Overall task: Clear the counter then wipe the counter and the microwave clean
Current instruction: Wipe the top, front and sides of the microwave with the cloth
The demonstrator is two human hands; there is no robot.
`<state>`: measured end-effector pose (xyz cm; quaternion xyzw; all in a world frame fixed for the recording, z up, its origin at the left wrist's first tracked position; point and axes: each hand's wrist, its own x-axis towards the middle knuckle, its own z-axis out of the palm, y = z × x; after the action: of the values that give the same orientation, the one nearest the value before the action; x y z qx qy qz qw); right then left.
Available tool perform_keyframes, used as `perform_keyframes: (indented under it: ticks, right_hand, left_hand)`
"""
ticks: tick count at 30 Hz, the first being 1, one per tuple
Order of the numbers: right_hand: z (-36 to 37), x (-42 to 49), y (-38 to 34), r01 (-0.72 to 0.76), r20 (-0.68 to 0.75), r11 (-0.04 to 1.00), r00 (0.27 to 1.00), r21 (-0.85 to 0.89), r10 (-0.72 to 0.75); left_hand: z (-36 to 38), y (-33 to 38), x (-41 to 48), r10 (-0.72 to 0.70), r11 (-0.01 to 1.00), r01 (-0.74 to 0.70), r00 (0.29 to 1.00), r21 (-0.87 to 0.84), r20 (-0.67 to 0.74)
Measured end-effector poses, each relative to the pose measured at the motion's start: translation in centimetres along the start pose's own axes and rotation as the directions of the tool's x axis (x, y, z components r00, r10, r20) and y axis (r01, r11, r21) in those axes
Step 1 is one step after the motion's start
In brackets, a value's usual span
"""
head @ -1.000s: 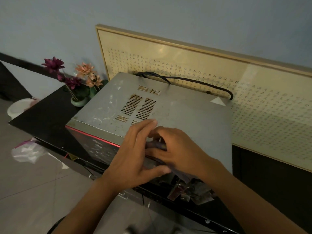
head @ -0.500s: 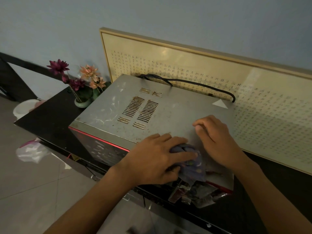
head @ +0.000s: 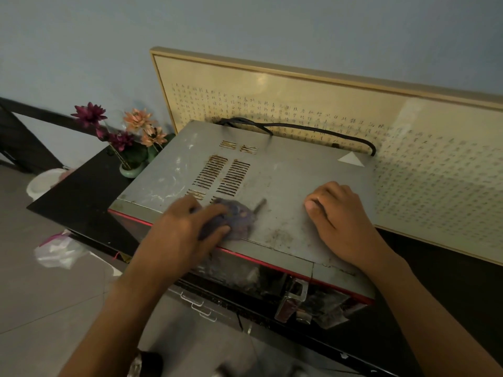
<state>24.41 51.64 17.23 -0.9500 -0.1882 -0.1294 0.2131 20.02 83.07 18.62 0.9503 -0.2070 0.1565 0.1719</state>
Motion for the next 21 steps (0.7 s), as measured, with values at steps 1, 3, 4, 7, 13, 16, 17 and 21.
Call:
perform_keyframes:
  ticks: [1,3,4,7,13,16,17,21]
  right_hand:
    - [0.0,0.0,-0.1,-0.001,0.000,1.000,1.000,-0.010,0.001]
    - [0.0,0.1,-0.1,0.001,-0.002,1.000,1.000,-0.029,-0.001]
    - [0.1,0.1,-0.1,0.001,-0.002,1.000,1.000,-0.031,-0.001]
    - [0.1,0.1,-0.2,-0.001,-0.004,0.999,1.000,-0.035,0.001]
    - [0.1,0.1,-0.3,0.010,-0.010,0.999,1.000,-0.042,-0.010]
    - [0.1,0.0,-0.2,0.014,-0.008,0.999,1.000,-0.046,-0.014]
    - [0.0,0.0,-0.2,0.015,-0.006,0.999,1.000,-0.047,-0.015]
    - [0.1,0.0,-0.1,0.018,-0.011,0.999,1.000,-0.046,-0.018]
  left_hand:
    - [0.0,-0.2,0.1,-0.025,1.000,0.025,1.000,0.009,-0.012]
    - [0.5,0.2,0.3,-0.028,0.999,0.029,0.999,0.026,-0.020]
    - [0.8,0.6,0.4,-0.030,0.999,0.031,0.999,0.028,-0.021]
    - [1.1,2.0,0.5,-0.041,0.999,0.041,0.999,-0.008,0.016]
    - [1.5,4.7,0.4,-0.030,1.000,0.029,0.996,0.014,0.088]
    - [1.3,4.0,2.6,-0.148,0.986,0.146,0.989,0.079,0.023]
    - [1.4,3.9,3.5,-0.181,0.979,0.179,0.983,0.103,0.016]
    - [1.5,3.7,4.4,-0.135,0.985,0.125,0.987,0.117,0.089]
